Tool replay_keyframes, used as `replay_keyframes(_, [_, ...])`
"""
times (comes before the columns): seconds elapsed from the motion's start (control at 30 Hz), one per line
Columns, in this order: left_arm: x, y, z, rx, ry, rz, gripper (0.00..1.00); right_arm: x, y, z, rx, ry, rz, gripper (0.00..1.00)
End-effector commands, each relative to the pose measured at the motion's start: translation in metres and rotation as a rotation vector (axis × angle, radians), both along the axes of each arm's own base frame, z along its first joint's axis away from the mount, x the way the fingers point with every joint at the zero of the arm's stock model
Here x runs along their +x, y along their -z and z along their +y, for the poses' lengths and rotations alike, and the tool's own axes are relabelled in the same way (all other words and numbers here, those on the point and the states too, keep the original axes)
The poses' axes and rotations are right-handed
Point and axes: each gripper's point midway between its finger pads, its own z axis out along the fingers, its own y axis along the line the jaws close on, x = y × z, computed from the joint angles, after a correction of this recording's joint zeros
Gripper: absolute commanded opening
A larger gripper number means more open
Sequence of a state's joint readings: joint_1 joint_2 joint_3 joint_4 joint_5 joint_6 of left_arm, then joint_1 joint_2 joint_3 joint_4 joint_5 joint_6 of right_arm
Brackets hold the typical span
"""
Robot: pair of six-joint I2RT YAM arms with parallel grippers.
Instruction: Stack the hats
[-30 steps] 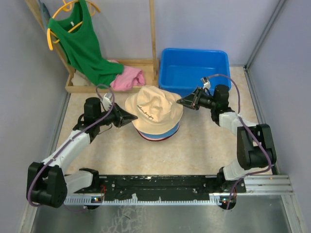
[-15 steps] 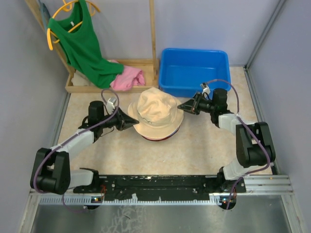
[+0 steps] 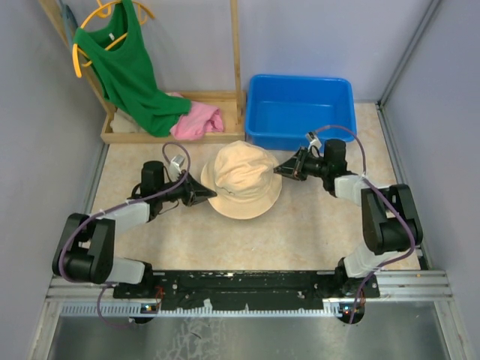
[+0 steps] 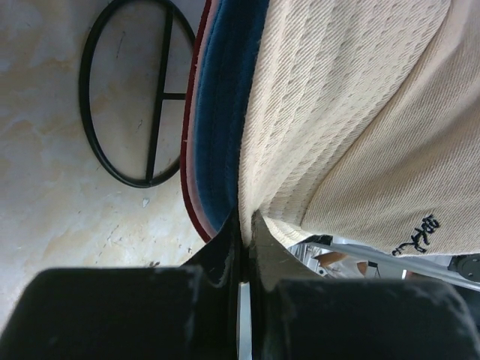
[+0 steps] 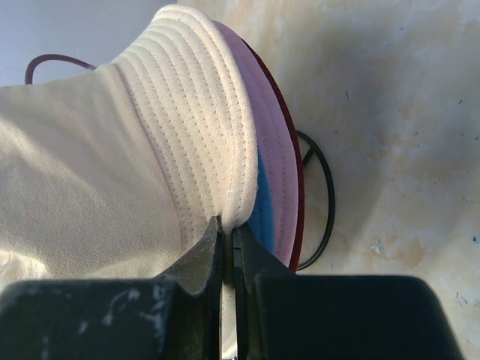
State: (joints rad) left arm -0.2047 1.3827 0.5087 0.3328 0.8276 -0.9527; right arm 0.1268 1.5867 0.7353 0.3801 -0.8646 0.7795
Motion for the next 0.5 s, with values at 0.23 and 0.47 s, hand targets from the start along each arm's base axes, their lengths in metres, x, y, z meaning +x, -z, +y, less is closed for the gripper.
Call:
replay_keyframes(0.23, [-0.016, 0.031, 0.009, 0.047, -0.026, 0.094, 0.0, 0.019, 0.022, -0.006, -0.176, 0.045, 0.014, 0.0])
replay_keyframes(0.47, [-0.048, 0.028, 0.005, 0.03, -0.022, 0.153, 0.0, 0.049, 0.027, -0.002, -0.217, 0.055, 0.013, 0.0])
